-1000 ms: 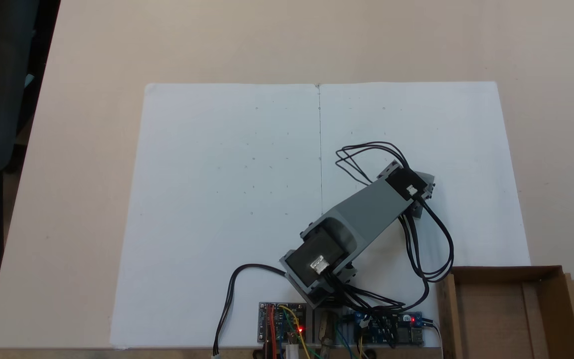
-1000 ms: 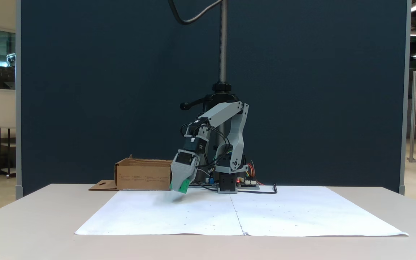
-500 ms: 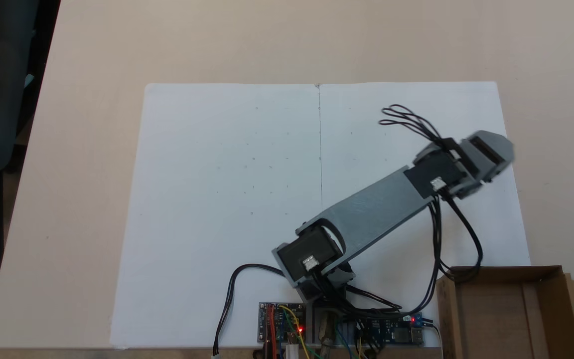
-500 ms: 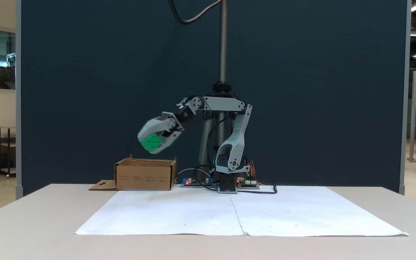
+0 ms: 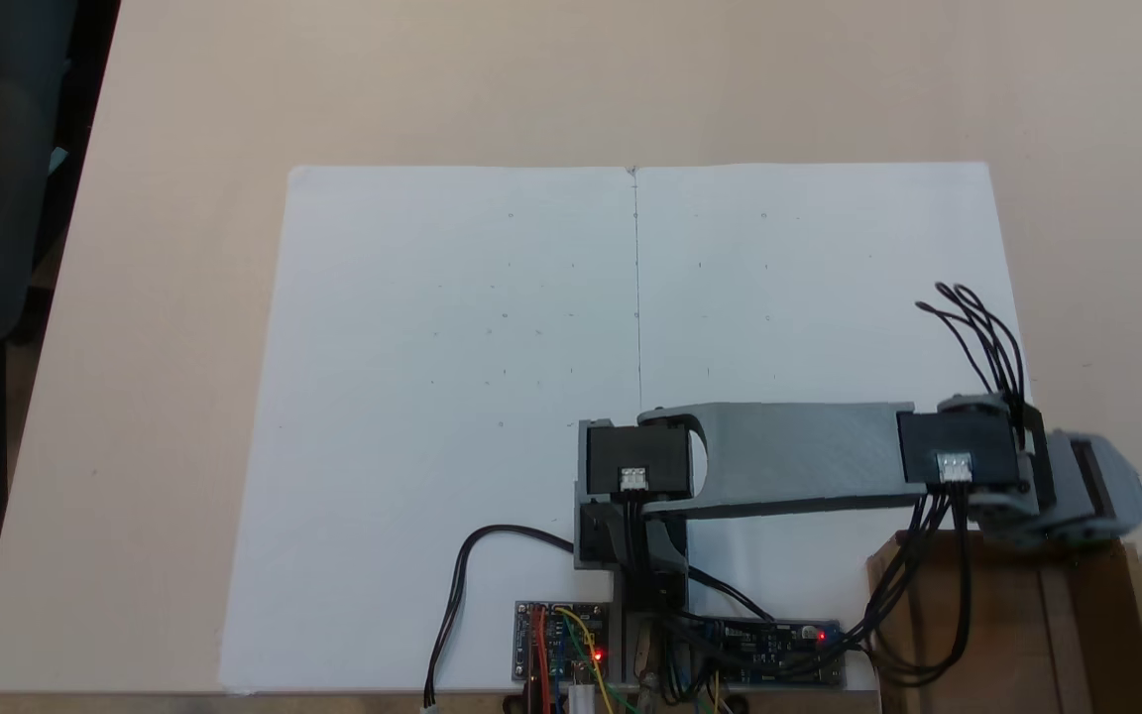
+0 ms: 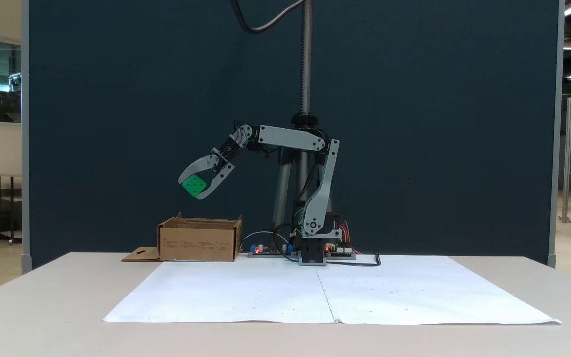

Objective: Grasp a green dice and put it in the bin.

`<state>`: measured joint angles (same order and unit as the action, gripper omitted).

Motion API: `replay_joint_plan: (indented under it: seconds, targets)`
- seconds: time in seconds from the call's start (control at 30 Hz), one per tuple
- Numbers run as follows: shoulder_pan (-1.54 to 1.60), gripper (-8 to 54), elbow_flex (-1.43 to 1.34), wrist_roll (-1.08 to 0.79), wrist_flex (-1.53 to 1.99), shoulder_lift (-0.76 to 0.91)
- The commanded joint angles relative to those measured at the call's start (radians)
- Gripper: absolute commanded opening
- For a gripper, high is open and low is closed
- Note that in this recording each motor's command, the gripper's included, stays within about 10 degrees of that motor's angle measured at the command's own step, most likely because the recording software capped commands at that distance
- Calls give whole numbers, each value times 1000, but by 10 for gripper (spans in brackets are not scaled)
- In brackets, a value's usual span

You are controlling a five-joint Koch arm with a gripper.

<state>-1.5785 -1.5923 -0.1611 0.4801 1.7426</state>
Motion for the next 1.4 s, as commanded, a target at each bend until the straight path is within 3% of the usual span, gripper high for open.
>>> replay_joint_plan:
  seconds: [0.0, 0.47, 0.5, 0.53, 0.57, 0.67, 0.87, 1.07, 1.1, 1.37]
  targets:
    - [-60, 123, 61, 35, 44, 6]
    - [-187, 123, 61, 18, 104, -137]
    - [-201, 189, 61, 18, 77, -137]
    - [-215, 323, 58, 20, 91, -138]
    - [-215, 332, 58, 20, 95, -143]
    - [-221, 433, 58, 23, 92, -141]
    - [-215, 429, 58, 37, 95, -117]
    - [-147, 414, 98, 219, 92, -46]
    - [-48, 415, 107, 284, 89, -14]
    - [403, 432, 107, 284, 75, 31]
